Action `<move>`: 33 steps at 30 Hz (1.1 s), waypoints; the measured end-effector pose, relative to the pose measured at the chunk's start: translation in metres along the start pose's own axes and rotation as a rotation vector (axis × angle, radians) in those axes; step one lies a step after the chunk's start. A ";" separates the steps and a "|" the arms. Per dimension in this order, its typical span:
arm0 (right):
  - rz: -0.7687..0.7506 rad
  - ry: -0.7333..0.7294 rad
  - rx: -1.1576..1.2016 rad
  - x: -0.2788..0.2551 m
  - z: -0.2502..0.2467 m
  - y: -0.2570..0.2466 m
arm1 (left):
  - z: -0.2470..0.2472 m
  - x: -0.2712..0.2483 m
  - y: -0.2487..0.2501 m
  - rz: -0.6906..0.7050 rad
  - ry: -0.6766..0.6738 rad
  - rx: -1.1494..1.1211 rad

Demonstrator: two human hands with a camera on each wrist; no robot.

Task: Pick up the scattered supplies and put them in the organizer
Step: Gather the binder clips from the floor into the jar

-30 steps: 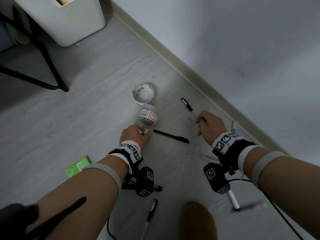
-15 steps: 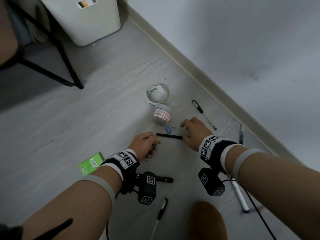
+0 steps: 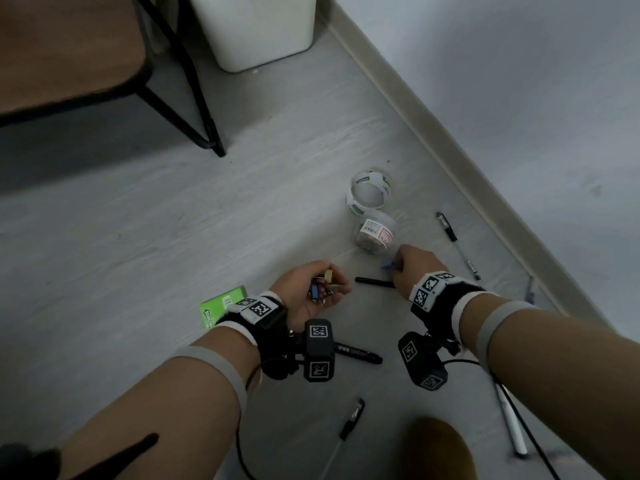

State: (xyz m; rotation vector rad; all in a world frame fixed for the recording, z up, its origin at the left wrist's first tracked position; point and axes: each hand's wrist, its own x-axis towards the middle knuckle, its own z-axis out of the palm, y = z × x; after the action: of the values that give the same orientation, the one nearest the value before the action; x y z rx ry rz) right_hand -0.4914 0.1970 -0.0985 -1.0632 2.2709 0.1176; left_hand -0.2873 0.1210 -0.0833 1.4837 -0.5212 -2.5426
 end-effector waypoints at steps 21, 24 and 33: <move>-0.054 0.118 0.250 -0.017 -0.035 -0.052 | -0.009 -0.007 0.017 -0.029 0.001 0.031; -0.088 0.091 0.197 -0.016 -0.029 -0.068 | -0.021 -0.007 0.014 -0.027 0.022 0.104; -0.203 0.064 0.135 -0.028 -0.025 -0.096 | -0.054 -0.003 0.023 -0.014 0.064 0.241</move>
State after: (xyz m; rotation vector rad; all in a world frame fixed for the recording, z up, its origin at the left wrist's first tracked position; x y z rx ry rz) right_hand -0.4209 0.1429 -0.0454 -1.2317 2.1774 -0.1534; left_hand -0.2401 0.0887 -0.0970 1.6441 -0.8352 -2.5050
